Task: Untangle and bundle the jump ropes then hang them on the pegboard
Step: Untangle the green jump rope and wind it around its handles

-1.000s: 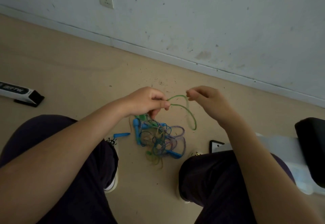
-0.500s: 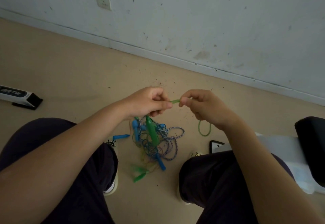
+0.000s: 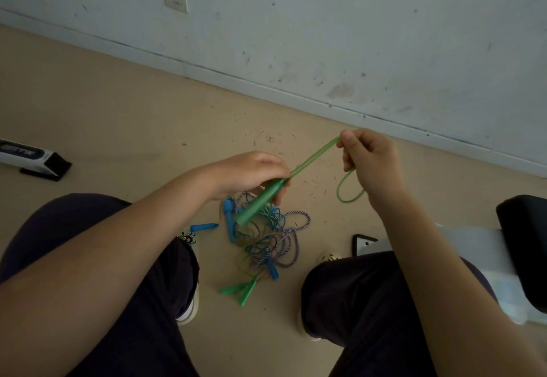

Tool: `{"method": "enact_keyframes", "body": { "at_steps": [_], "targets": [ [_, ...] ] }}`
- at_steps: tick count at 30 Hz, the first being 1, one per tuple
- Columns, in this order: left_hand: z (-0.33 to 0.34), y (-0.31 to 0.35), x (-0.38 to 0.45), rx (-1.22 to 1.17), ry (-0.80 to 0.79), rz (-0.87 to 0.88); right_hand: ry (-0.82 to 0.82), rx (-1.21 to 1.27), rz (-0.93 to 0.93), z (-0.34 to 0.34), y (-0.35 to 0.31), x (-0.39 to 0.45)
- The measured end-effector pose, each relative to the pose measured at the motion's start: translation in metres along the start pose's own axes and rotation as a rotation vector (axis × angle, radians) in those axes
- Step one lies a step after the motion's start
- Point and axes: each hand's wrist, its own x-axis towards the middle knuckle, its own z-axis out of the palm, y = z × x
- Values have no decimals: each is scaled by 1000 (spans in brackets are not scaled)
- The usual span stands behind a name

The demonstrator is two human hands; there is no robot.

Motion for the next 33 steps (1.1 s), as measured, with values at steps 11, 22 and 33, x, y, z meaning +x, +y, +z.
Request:
{"method": "enact_keyframes", "body": {
  "at_steps": [11,22,33],
  "targets": [
    [-2,0,0,-237,168,98,34,-179,-95,4,-2,-2],
    [-4,0,-1,-310,33,149,-435,-88,-159,18,-17,-15],
    [-8,-4,2,-186,134,82,-224,47,-96,8,0,-3]
  ]
}}
